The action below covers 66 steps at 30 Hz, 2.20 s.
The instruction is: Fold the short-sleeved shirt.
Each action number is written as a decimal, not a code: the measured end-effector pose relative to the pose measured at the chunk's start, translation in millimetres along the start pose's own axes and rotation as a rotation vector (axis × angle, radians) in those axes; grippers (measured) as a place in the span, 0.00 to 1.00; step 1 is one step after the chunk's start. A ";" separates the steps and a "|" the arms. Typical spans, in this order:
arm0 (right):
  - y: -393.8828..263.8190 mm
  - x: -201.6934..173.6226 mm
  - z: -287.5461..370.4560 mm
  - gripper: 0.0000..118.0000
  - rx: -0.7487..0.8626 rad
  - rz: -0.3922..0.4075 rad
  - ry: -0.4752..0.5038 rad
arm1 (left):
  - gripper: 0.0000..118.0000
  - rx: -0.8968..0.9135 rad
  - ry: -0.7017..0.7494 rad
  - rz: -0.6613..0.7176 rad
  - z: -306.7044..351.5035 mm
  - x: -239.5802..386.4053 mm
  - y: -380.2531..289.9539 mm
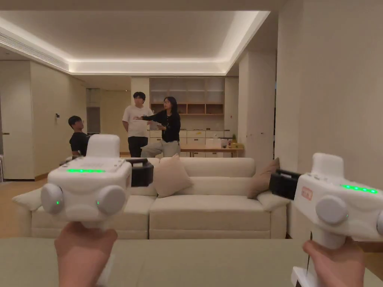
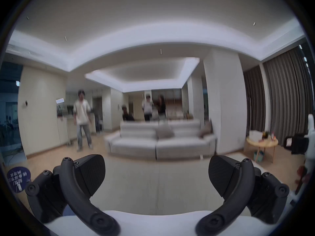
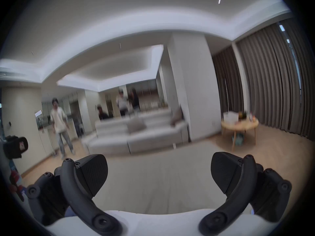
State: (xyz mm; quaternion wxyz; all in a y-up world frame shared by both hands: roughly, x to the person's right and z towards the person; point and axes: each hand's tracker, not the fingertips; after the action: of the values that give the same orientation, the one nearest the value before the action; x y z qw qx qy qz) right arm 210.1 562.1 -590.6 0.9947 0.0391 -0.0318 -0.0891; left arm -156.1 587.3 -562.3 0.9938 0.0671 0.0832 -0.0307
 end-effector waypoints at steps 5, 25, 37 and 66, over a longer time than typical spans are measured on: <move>42.8 -5.4 58.6 1.00 0.091 0.047 -0.005 | 1.00 0.105 -0.002 -0.022 56.8 0.1 33.3; 5.9 -24.9 71.5 1.00 0.093 0.143 0.034 | 1.00 0.060 -0.030 0.077 72.5 -15.7 17.8; 7.1 -18.6 71.9 1.00 0.098 0.127 0.024 | 1.00 0.061 -0.036 0.045 73.4 -5.9 17.3; 8.4 3.1 52.6 1.00 -0.018 0.080 0.142 | 1.00 -0.036 -0.167 0.313 56.0 -40.4 -23.5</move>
State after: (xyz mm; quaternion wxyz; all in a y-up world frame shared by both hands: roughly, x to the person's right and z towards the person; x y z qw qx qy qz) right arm 210.9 566.0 -537.4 0.9976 0.0352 0.0383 -0.0465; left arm -188.5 558.4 -503.7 0.9910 0.0587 -0.0105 0.1202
